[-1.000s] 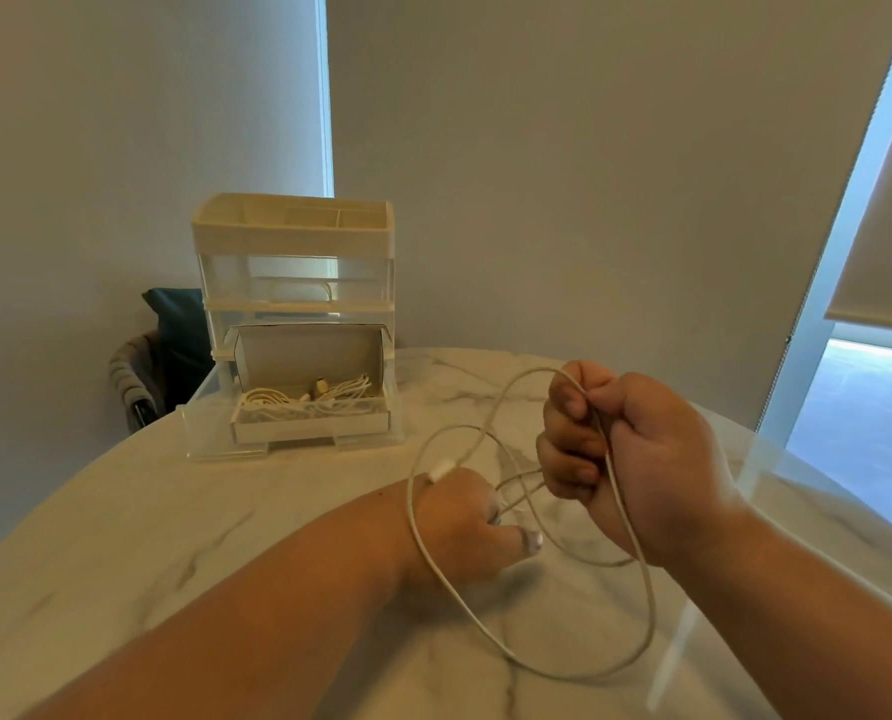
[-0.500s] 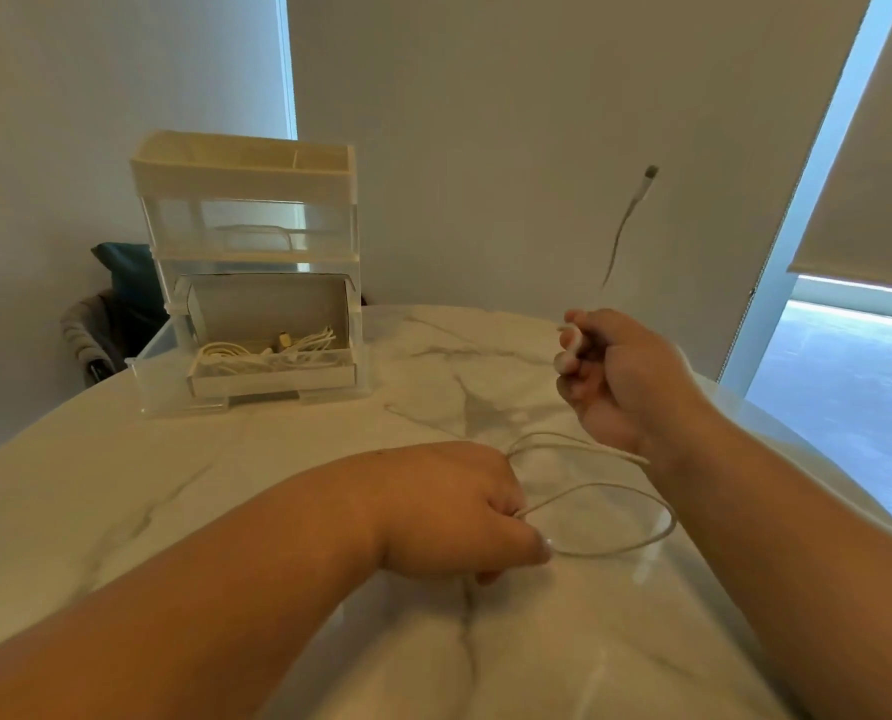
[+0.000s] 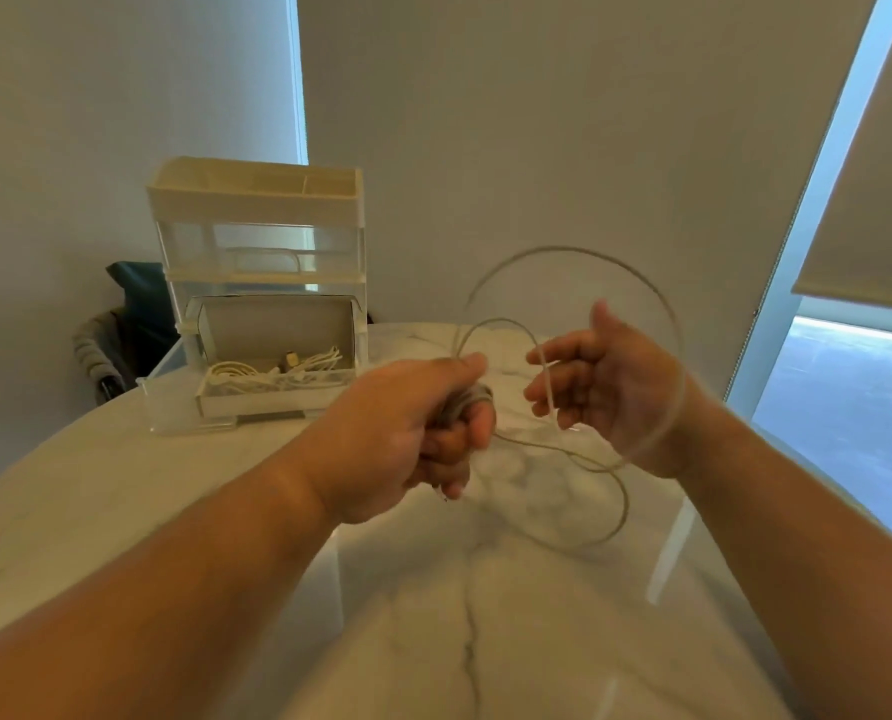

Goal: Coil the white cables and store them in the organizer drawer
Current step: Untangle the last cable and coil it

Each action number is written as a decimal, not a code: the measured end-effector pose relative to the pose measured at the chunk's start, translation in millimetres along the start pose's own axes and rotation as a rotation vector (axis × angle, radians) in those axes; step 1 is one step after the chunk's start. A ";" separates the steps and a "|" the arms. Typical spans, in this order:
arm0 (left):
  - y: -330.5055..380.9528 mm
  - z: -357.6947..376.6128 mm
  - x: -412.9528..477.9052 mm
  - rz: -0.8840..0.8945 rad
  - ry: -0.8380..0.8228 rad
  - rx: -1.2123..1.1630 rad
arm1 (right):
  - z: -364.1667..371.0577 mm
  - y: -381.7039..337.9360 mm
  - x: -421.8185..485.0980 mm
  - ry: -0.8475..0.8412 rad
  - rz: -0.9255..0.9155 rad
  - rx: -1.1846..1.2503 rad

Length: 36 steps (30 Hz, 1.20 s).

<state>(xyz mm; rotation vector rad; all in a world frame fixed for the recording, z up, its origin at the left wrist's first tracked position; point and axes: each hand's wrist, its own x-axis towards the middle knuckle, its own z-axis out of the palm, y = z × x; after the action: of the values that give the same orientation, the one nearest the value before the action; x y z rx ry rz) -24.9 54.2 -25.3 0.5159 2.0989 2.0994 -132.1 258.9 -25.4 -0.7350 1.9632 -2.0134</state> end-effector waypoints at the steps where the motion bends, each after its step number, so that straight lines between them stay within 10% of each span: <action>1: 0.0 -3.5 1.1 0.010 0.028 -0.109 | -6.1 -5.7 -2.7 -0.133 -0.032 0.070; 5: 2.0 -13.9 2.2 0.014 0.161 -0.357 | -13.3 -6.1 -11.2 -0.411 -0.023 -0.043; 11: 2.5 -18.6 3.6 -0.043 0.299 -0.420 | 35.0 -1.8 -14.3 0.248 -0.395 -0.229; 16: 9.7 -17.4 2.5 0.049 0.215 -0.493 | 57.1 11.7 -24.4 -0.068 -0.065 -0.473; 27: 10.4 -30.7 1.8 0.061 0.380 -0.532 | 37.6 16.3 -10.0 0.356 0.064 -0.424; 36: 0.1 -1.0 -2.2 -0.253 0.038 0.002 | 62.1 -2.8 -34.9 0.413 -0.646 -0.748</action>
<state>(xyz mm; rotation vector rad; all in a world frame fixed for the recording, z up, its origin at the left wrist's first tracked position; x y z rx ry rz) -23.1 52.6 -25.5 0.1984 2.0613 1.9787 -70.8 222.9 -30.8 -1.3315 3.1086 -1.7745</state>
